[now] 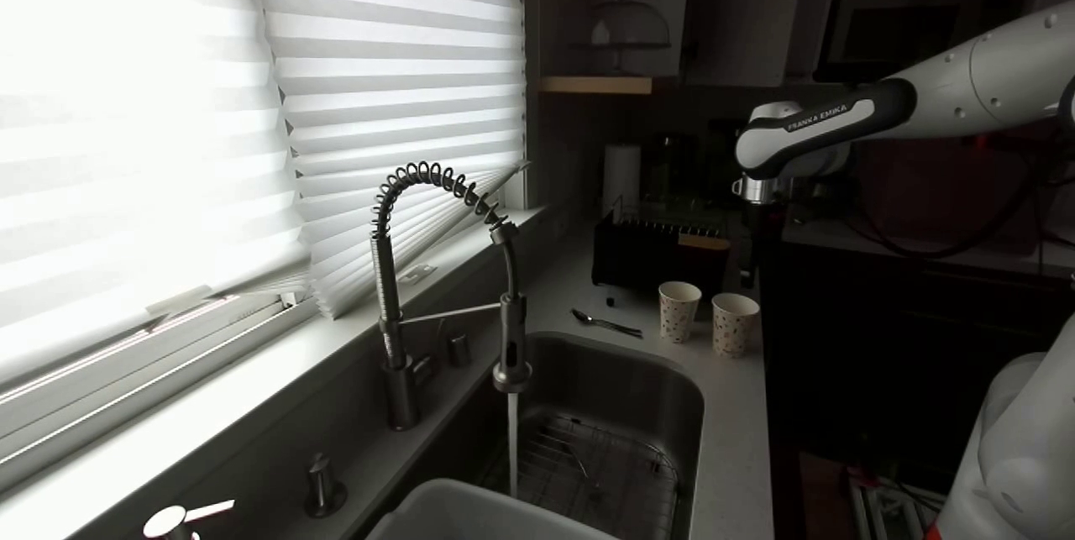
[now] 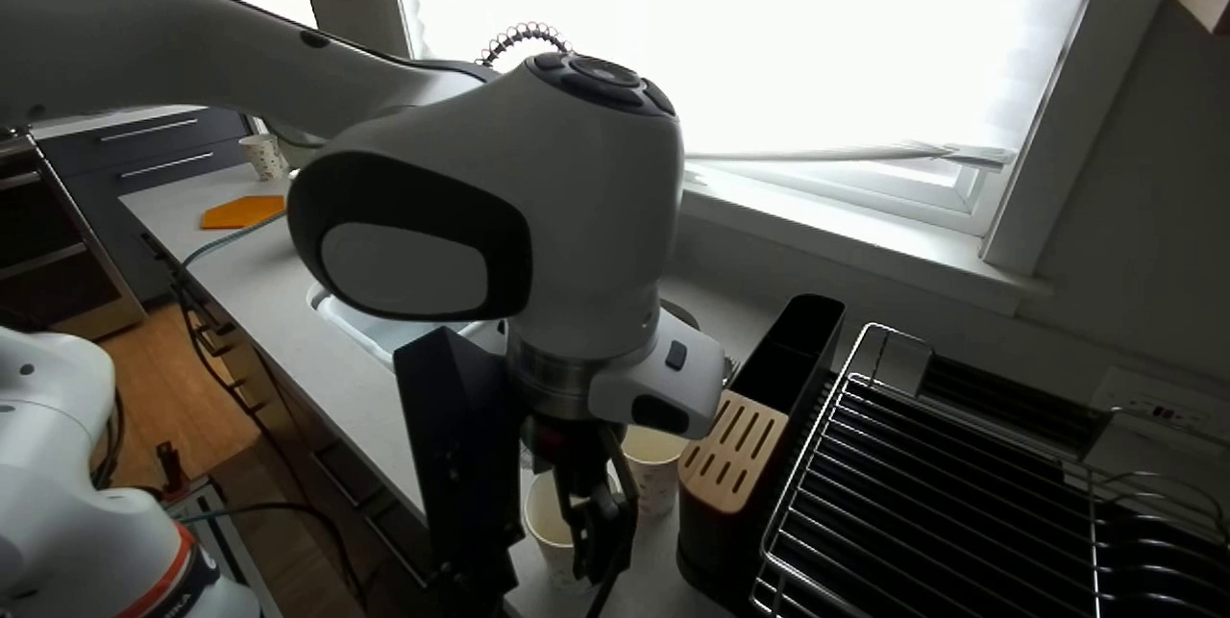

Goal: Push the faucet handle to the right then put water in both coffee cups and set them back down on the right side of the counter.

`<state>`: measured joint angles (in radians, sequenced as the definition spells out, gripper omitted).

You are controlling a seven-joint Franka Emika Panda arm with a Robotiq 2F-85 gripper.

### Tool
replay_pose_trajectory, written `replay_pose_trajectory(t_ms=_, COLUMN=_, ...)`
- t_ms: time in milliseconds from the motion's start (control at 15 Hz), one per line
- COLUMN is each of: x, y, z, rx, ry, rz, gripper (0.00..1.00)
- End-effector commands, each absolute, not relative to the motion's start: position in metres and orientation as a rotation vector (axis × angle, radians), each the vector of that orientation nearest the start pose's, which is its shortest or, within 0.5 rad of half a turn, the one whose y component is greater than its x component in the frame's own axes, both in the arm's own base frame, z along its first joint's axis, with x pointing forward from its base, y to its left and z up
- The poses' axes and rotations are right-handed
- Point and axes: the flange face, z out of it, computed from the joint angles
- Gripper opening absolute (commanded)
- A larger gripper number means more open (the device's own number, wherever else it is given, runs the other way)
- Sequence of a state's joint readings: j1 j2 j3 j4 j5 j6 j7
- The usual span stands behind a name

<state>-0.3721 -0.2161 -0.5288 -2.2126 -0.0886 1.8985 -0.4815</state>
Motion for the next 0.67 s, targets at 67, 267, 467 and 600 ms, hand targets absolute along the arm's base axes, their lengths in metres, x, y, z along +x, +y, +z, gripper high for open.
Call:
replay_pose_trajectory(t_ms=67, x=0.287, y=-0.385, z=0.427, rx=-2.977, ry=0.574, rz=0.073, gripper=0.95)
replay_pose_trajectory(t_ms=267, x=0.29, y=-0.386, z=0.42, rx=-2.973, ry=0.578, rz=0.073, gripper=0.7)
replay_pose_trajectory(t_ms=467, x=0.292, y=-0.387, z=0.417, rx=-2.976, ry=0.581, rz=0.075, gripper=0.46)
replay_pose_trajectory(t_ms=600, x=0.293, y=-0.388, z=0.415, rx=-2.979, ry=0.579, rz=0.082, gripper=0.31)
